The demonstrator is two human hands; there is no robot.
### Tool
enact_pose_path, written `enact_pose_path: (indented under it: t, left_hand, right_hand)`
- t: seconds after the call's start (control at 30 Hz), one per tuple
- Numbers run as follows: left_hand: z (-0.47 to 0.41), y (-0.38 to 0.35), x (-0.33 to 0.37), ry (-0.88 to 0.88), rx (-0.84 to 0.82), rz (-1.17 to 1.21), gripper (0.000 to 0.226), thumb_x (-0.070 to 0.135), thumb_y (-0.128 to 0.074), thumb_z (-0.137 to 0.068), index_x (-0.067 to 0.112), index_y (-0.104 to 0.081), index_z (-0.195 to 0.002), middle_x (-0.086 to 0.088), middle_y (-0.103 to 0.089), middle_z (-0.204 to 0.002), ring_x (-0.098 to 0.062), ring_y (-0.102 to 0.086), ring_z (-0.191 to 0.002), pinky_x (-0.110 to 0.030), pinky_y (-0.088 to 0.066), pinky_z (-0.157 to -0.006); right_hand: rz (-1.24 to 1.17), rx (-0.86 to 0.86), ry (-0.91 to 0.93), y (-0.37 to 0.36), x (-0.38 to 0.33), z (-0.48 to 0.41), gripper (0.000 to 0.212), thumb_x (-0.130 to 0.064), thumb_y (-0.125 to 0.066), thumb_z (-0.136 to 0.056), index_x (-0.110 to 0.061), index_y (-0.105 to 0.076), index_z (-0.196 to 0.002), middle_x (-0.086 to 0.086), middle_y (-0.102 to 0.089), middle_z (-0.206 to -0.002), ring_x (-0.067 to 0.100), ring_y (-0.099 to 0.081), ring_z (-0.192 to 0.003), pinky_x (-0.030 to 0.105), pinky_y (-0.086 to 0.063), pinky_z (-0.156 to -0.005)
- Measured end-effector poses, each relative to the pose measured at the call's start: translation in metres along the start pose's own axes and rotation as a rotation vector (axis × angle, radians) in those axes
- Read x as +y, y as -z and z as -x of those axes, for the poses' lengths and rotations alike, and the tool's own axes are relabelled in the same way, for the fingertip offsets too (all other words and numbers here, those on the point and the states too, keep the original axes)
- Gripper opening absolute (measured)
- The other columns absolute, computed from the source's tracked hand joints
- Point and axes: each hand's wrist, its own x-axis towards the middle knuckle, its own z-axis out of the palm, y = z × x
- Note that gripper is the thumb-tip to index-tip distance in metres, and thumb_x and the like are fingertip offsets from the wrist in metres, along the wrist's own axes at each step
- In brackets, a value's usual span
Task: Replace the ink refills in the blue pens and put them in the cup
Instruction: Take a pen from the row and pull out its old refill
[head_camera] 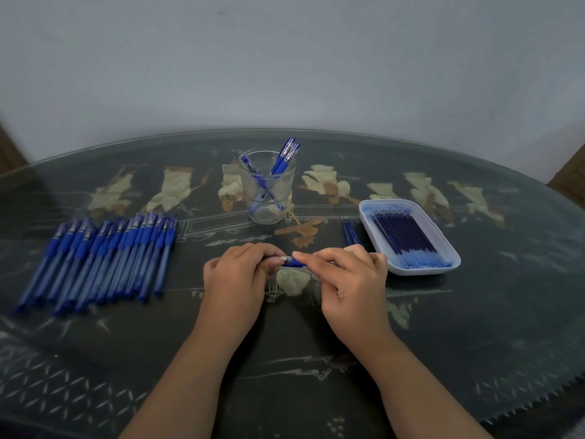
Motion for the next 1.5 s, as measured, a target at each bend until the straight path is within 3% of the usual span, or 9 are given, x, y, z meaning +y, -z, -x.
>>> enact_pose_path:
  t: [0.3, 0.43, 0.63, 0.8, 0.97, 1.03, 1.17, 1.4, 1.5]
  left_hand:
    - [-0.004, 0.013, -0.006, 0.196, 0.148, 0.097, 0.021, 0.022, -0.053, -0.097, 0.040, -0.059, -0.087, 0.018, -0.059, -0.079, 0.002, -0.055, -0.080, -0.048, -0.049, -0.085]
    - [-0.003, 0.011, -0.002, 0.172, 0.137, 0.050, 0.023, 0.025, -0.061, -0.091, 0.048, -0.057, -0.092, 0.023, -0.061, -0.094, 0.000, -0.058, -0.097, -0.052, -0.046, -0.092]
    - [-0.003, 0.011, -0.005, 0.217, -0.017, -0.203, 0.021, 0.027, -0.069, -0.088, 0.044, -0.063, -0.098, 0.029, -0.054, -0.102, 0.011, -0.035, -0.105, -0.025, -0.014, -0.088]
    - [-0.004, 0.010, -0.005, 0.230, -0.082, -0.251, 0.020, 0.027, -0.067, -0.089, 0.043, -0.064, -0.101, 0.030, -0.050, -0.101, 0.004, -0.044, -0.118, -0.026, -0.014, -0.091]
    - [-0.002, 0.009, -0.006, 0.129, -0.059, -0.187, 0.027, 0.036, -0.072, -0.083, 0.043, -0.065, -0.108, 0.028, -0.058, -0.117, 0.004, -0.037, -0.133, -0.037, -0.017, -0.109]
    - [-0.003, 0.009, -0.005, 0.047, -0.053, -0.050, 0.030, 0.044, -0.074, -0.077, 0.044, -0.065, -0.106, 0.028, -0.062, -0.113, 0.005, -0.046, -0.128, -0.045, -0.027, -0.111]
    - [-0.004, 0.008, -0.004, -0.013, -0.044, 0.154, 0.028, 0.053, -0.065, -0.074, 0.043, -0.067, -0.100, 0.022, -0.069, -0.095, 0.001, -0.065, -0.096, -0.052, -0.047, -0.094]
    - [-0.005, 0.005, -0.004, -0.070, -0.005, 0.058, 0.016, 0.050, -0.047, -0.089, 0.036, -0.056, -0.089, 0.029, -0.059, -0.081, 0.006, -0.057, -0.083, -0.055, -0.045, -0.084]
    - [-0.004, 0.005, -0.001, -0.021, -0.012, 0.033, 0.026, 0.058, -0.038, -0.090, 0.040, -0.055, -0.081, 0.029, -0.058, -0.084, 0.009, -0.053, -0.087, -0.052, -0.040, -0.093]
  right_hand:
    - [-0.011, 0.108, -0.094, 0.006, 0.006, 0.000, 0.049, 0.001, -0.063, -0.079, -0.034, -0.074, -0.111, -0.016, -0.066, -0.090, 0.014, -0.056, -0.082, 0.033, -0.026, -0.076]
    - [-0.017, 0.098, -0.075, 0.002, 0.003, 0.000, 0.048, 0.001, -0.064, -0.080, -0.034, -0.074, -0.112, -0.016, -0.066, -0.091, 0.014, -0.057, -0.082, 0.035, -0.028, -0.076]
    - [-0.029, 0.072, -0.089, 0.003, 0.003, -0.002, 0.038, -0.010, -0.067, -0.086, -0.036, -0.072, -0.113, -0.018, -0.066, -0.093, 0.012, -0.057, -0.084, 0.036, -0.030, -0.076]
    - [-0.057, 0.042, -0.097, 0.002, 0.004, -0.003, 0.032, -0.017, -0.065, -0.088, -0.037, -0.072, -0.112, -0.019, -0.066, -0.093, 0.010, -0.056, -0.083, 0.034, -0.029, -0.076]
    - [-0.080, -0.011, -0.091, 0.002, 0.004, -0.003, 0.030, -0.020, -0.065, -0.090, -0.039, -0.072, -0.112, -0.020, -0.066, -0.092, 0.006, -0.055, -0.083, 0.032, -0.029, -0.077]
    - [-0.084, -0.014, -0.091, 0.002, 0.004, -0.003, 0.029, -0.021, -0.065, -0.091, -0.039, -0.072, -0.112, -0.021, -0.066, -0.093, 0.006, -0.055, -0.084, 0.033, -0.030, -0.077]
    - [-0.115, -0.015, -0.069, 0.001, 0.002, -0.003, 0.028, -0.021, -0.064, -0.092, -0.040, -0.072, -0.111, -0.022, -0.066, -0.094, 0.007, -0.055, -0.085, 0.037, -0.034, -0.079]
    - [-0.141, -0.021, -0.011, 0.002, 0.001, -0.002, 0.030, -0.018, -0.064, -0.091, -0.039, -0.072, -0.111, -0.021, -0.065, -0.094, 0.009, -0.056, -0.087, 0.037, -0.034, -0.081]
    - [-0.144, -0.015, -0.011, 0.002, 0.001, -0.002, 0.031, -0.017, -0.066, -0.091, -0.039, -0.072, -0.112, -0.021, -0.065, -0.094, 0.009, -0.056, -0.087, 0.037, -0.034, -0.080]
